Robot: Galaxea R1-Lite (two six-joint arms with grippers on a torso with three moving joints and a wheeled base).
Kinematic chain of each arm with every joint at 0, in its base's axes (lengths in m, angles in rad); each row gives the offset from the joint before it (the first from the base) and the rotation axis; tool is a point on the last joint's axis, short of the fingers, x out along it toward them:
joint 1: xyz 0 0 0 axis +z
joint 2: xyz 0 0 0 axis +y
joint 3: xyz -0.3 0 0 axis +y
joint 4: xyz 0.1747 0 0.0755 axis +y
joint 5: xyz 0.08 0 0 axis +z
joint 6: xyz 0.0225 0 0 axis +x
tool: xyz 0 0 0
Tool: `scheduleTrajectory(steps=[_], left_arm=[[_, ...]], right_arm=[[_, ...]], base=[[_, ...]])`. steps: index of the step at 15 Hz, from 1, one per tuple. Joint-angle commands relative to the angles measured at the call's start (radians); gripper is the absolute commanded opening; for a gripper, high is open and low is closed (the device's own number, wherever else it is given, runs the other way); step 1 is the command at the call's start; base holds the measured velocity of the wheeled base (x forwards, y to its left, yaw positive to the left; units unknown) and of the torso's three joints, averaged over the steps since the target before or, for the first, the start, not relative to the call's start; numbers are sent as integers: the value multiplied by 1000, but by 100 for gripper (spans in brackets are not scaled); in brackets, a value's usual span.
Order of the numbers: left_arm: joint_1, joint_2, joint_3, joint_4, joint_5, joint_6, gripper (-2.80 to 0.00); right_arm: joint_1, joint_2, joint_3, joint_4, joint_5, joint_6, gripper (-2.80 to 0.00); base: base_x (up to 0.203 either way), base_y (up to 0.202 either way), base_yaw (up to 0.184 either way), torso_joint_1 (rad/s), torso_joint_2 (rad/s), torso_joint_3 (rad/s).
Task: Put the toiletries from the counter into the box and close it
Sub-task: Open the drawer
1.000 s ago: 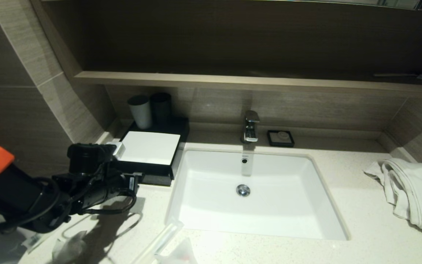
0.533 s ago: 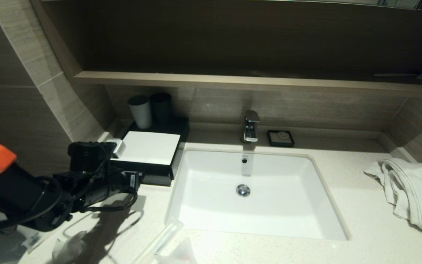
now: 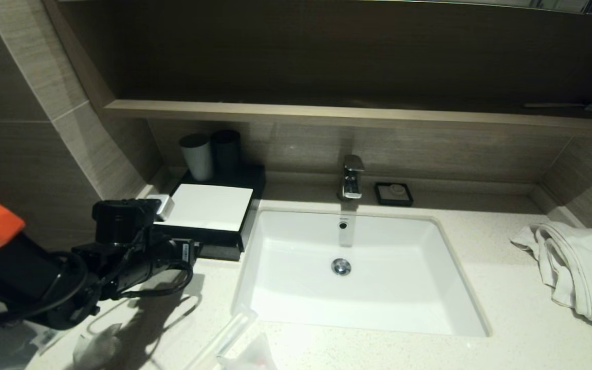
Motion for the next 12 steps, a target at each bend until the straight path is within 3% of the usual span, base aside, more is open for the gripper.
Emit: scheduleTrajectory(steps=[1, 12], left_arm=[[0, 0, 5, -10, 0, -1, -280], [-1, 40, 81, -129, 2, -4, -280]], right_arm=[[0, 0, 0, 0, 0, 0, -280], [0, 0, 0, 0, 0, 0, -280]], base=[[0, 0, 0, 0, 0, 0], [0, 0, 0, 0, 0, 0]])
